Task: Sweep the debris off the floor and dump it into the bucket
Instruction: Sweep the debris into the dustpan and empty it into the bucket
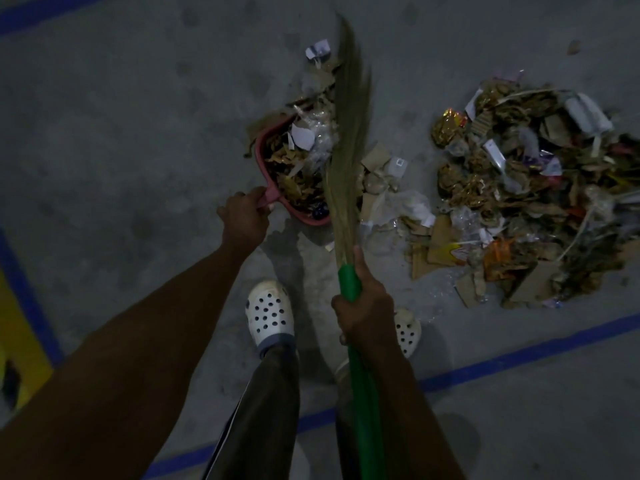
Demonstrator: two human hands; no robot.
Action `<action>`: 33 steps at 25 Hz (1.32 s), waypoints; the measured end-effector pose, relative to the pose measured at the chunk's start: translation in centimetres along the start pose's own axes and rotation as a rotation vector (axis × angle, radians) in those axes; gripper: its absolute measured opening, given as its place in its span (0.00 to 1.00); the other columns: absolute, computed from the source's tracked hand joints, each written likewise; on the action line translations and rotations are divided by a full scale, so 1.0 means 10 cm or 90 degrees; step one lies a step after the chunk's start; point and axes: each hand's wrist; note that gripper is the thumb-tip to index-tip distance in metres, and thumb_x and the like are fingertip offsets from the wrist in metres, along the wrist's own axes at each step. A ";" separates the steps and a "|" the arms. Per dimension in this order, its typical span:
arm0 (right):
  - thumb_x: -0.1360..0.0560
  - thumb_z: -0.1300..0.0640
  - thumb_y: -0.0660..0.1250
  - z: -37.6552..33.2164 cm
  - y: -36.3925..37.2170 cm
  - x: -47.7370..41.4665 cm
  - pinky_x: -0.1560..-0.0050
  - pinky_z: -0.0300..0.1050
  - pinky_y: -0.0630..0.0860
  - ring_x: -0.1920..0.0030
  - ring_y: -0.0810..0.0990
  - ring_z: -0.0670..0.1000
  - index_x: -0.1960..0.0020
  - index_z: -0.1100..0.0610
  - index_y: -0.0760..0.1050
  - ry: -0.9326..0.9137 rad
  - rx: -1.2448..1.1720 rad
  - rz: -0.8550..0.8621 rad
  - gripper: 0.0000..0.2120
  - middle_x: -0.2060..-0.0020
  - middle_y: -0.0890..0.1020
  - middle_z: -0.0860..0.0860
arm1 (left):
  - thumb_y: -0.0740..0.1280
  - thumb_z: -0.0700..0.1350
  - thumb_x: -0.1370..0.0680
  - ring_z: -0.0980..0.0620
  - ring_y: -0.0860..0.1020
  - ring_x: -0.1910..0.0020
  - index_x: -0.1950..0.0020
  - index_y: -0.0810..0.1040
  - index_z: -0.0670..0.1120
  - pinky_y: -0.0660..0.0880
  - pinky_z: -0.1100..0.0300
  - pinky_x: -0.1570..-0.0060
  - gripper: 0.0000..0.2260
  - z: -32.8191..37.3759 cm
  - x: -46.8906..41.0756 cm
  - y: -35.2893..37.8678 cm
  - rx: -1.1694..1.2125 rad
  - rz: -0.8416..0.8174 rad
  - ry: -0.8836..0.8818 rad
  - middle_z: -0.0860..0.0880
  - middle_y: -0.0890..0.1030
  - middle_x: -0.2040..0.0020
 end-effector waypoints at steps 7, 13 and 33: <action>0.24 0.62 0.70 -0.08 -0.76 0.87 0.56 0.38 0.75 0.56 0.78 0.51 0.22 0.36 0.49 0.033 0.043 0.018 0.44 0.49 0.77 0.50 | 0.65 0.49 0.19 0.39 0.76 0.43 0.29 0.75 0.48 0.72 0.46 0.43 0.18 0.49 0.60 -0.64 0.022 0.007 0.011 0.38 0.80 0.45; 0.25 0.65 0.70 -0.33 -1.51 1.85 0.66 0.33 0.65 0.59 0.74 0.50 0.19 0.44 0.54 0.009 0.050 0.061 0.42 0.51 0.80 0.53 | 0.66 0.51 0.19 0.41 0.76 0.41 0.28 0.74 0.50 0.70 0.49 0.42 0.19 1.41 1.44 -1.31 0.045 -0.008 0.020 0.40 0.80 0.43; 0.27 0.62 0.70 -0.58 -3.14 4.88 0.58 0.39 0.69 0.52 0.79 0.56 0.20 0.46 0.62 0.059 -0.067 0.244 0.39 0.49 0.79 0.59 | 0.67 0.41 0.20 0.40 0.77 0.38 0.33 0.78 0.42 0.72 0.46 0.38 0.16 3.98 4.14 -3.42 0.167 0.013 0.195 0.40 0.81 0.40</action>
Point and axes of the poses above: each hand's wrist, its own x-axis away from the middle knuckle, its own y-axis out of the palm, z = x × y
